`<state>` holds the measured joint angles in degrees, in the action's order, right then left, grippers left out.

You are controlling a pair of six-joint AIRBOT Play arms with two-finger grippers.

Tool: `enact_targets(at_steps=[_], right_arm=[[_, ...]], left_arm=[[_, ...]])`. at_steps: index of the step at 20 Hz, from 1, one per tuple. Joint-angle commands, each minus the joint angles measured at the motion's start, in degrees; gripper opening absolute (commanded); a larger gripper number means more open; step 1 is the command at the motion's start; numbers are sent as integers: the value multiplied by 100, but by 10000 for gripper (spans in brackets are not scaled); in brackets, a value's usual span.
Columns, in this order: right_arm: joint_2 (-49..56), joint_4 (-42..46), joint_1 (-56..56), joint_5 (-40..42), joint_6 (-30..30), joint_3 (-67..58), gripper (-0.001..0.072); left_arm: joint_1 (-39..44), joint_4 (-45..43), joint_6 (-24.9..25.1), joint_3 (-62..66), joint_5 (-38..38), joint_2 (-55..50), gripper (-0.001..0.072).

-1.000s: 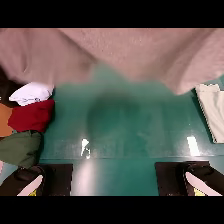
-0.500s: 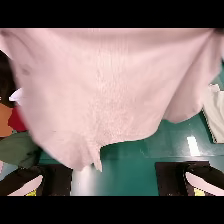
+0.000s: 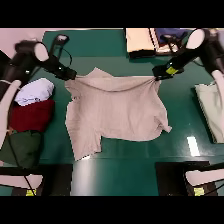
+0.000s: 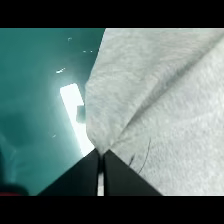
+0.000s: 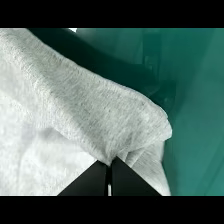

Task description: Fold the shirts.

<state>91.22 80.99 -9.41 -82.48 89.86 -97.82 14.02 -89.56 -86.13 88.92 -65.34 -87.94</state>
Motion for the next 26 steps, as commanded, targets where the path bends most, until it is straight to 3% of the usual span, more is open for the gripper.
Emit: enact_targets(at_steps=[1,2,3,4,8,11,15,18,22,26], right_arm=[[656,-46,26,273,-42,-317,122],[732,-46,26,258,-42,-505,375],[761,-39,26,225,-42,-710,467],[756,-35,48,175,-44,-920,467],[417,-31,192,-361,-109,-1272,465],[-313,-24,234,-306,-133,-422,463],[-1187,-44,234,92,-129,964,461],[-1528,-46,234,238,-129,1628,461],[-1692,-90,234,275,-127,2214,461],[-1692,-452,234,380,-127,2540,461]], left_arm=[[-2,-46,-85,-98,273,-409,25],[-20,-48,-83,-72,245,-385,105],[-59,-48,-92,-63,175,-334,386],[-142,-48,-162,-50,13,-249,519],[-669,-48,-247,-225,-1025,411,520],[-769,-28,-487,-1537,-1073,1331,521],[-769,455,-804,-3661,-579,2291,521],[-769,1110,-835,-4577,-66,2404,521],[-767,1550,-835,-4876,671,2398,521],[-763,1572,-835,-4876,866,2398,520]])
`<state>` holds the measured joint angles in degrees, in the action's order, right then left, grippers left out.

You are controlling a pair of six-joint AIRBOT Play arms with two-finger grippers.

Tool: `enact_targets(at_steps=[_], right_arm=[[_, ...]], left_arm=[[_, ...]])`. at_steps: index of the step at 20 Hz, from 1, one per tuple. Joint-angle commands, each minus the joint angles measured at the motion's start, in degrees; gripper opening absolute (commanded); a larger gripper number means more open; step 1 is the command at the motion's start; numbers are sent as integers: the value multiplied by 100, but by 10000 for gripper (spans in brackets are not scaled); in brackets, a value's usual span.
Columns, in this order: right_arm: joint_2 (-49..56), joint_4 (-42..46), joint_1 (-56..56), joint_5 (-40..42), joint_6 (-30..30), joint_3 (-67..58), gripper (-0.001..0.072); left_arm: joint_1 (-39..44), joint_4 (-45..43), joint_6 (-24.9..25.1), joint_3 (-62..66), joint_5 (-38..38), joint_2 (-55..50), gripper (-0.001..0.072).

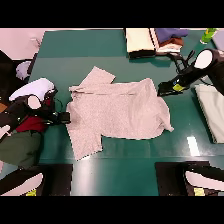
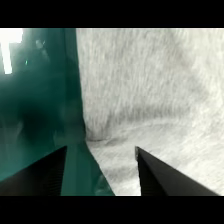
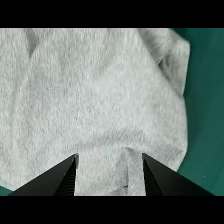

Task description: Fold the shirts.

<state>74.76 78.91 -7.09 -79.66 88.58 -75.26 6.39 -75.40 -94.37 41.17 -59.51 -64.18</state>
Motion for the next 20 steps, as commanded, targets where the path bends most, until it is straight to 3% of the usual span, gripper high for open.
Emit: enact_targets(at_steps=[1,3,8,9,10,11,17,18,20], right_arm=[[-46,-299,2,166,4,337,460],[-46,-289,-46,210,22,363,460],[-48,-289,-46,188,94,350,460],[-55,-286,-44,177,94,350,460],[-59,-275,-37,144,90,350,460],[-66,-267,22,96,90,350,460],[-986,199,813,-251,9,1493,469],[-1204,160,1027,-308,-24,1878,609],[-1591,160,1368,-380,-120,2553,635]], left_arm=[[0,208,2,-101,308,22,520],[0,249,39,-101,315,20,481],[295,363,142,-103,361,-229,480],[459,352,186,-96,442,-258,410],[542,339,192,-68,468,-258,116],[546,341,234,-9,455,-256,29],[522,-236,334,560,-109,-46,23],[522,-225,334,568,-109,-15,23],[522,-219,334,566,-116,11,23]])
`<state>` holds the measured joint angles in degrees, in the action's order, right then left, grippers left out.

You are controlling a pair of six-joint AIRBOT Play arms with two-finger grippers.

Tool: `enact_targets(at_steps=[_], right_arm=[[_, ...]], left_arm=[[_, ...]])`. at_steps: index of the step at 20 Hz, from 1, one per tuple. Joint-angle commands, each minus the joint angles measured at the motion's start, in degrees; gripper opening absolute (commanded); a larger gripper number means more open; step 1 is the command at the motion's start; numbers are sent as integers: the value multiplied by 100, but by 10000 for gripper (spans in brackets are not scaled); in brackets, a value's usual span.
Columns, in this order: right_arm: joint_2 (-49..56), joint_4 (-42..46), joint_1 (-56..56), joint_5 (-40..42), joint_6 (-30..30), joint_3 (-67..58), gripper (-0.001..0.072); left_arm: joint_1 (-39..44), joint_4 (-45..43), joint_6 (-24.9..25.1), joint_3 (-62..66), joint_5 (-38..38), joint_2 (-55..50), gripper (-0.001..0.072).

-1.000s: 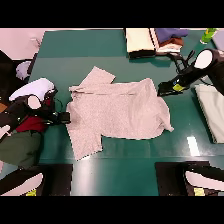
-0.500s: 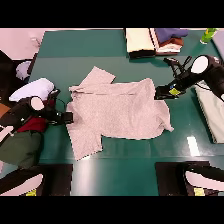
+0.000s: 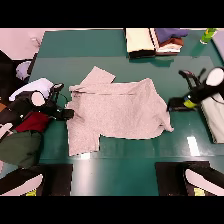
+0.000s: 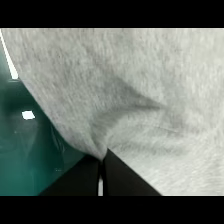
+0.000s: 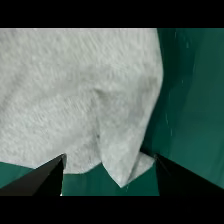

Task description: Fold the shirts.

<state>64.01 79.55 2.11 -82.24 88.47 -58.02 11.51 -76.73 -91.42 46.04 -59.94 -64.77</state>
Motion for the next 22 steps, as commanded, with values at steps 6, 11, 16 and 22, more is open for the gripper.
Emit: enact_targets(at_steps=[6,11,16,22], right_arm=[[-894,-529,654,623,-409,2072,625],[-293,-542,654,1141,-404,2133,571],[-55,-549,654,1362,-466,2133,280],[-815,-551,654,1360,-553,1829,14]], left_arm=[[11,-81,37,79,-57,70,23],[11,-81,37,79,-149,70,23],[11,-81,37,79,-140,70,23],[9,-120,35,356,-256,402,23]])
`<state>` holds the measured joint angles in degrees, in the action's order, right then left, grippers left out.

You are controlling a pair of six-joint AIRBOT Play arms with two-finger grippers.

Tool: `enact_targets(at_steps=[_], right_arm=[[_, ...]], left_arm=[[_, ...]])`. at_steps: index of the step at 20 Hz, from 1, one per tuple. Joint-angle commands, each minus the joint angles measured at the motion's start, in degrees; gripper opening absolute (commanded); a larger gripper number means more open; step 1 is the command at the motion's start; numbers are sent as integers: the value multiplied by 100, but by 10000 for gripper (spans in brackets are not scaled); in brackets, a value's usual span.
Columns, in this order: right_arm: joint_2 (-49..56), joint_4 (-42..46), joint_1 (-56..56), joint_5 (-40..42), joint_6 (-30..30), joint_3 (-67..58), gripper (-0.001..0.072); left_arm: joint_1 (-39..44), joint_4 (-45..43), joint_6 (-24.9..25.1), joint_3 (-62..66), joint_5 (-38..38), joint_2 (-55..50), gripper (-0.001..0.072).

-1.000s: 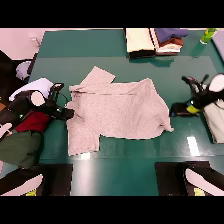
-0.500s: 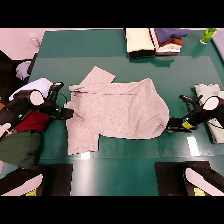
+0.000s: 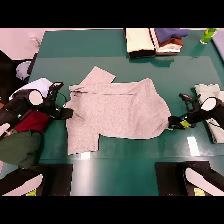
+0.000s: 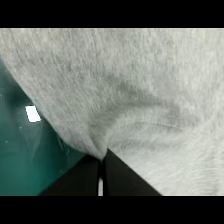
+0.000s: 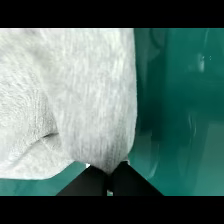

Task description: Fold the shirts.

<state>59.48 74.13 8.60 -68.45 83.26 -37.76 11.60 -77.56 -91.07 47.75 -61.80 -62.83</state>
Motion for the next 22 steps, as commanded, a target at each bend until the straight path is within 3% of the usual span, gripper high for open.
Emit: enact_targets(at_steps=[1,8,14,18,22], right_arm=[[-603,-11,4,-149,-33,-494,14],[-1781,-94,7,-625,-20,-4037,14],[-1781,417,4,-1080,127,-6787,14],[-1362,754,7,-1875,243,-7893,14],[-787,640,4,-2398,330,-7978,14]], left_arm=[[2,-59,0,435,-142,420,23],[0,-179,-2,4033,-619,2026,23],[0,-199,0,6830,-557,2243,23],[0,-315,0,7003,-278,2212,22],[0,-334,0,6496,-728,1709,23]])
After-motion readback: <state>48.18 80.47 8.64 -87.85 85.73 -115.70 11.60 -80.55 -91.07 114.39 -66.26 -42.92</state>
